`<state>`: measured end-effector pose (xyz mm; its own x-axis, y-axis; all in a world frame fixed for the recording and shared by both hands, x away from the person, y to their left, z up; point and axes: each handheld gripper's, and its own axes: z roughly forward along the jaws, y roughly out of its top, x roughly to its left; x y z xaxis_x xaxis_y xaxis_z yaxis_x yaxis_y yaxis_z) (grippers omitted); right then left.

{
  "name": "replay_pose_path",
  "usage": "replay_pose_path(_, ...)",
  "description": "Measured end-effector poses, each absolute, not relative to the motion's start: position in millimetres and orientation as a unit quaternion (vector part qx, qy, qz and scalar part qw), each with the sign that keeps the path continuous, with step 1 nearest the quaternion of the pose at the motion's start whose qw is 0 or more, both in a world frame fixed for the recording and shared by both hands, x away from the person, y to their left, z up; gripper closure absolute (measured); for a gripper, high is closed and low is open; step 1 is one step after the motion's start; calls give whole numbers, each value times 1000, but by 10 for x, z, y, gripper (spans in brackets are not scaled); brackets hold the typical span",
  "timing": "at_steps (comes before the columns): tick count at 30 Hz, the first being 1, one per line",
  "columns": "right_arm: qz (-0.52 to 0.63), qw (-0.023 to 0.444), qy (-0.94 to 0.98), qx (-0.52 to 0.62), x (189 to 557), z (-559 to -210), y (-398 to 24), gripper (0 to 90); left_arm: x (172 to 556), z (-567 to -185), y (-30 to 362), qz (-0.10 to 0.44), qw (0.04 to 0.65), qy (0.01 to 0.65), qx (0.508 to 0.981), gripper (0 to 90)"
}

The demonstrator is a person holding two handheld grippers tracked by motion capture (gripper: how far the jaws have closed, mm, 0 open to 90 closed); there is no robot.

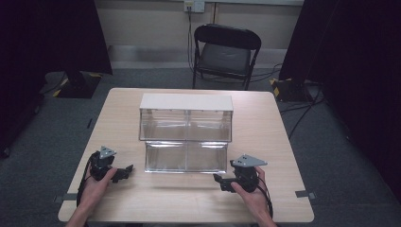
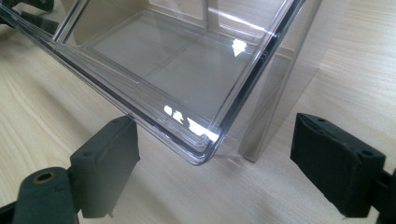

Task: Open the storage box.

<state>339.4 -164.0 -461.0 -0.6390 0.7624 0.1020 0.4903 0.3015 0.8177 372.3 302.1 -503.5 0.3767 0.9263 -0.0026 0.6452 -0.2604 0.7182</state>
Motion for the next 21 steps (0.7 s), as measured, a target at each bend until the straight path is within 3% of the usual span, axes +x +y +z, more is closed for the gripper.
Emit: replay_pose_path(21, 453, 142, 787, 394, 3372, -4584, -1666, 153, 3723, -5035, 3021, 217, 324, 514, 764, 7)
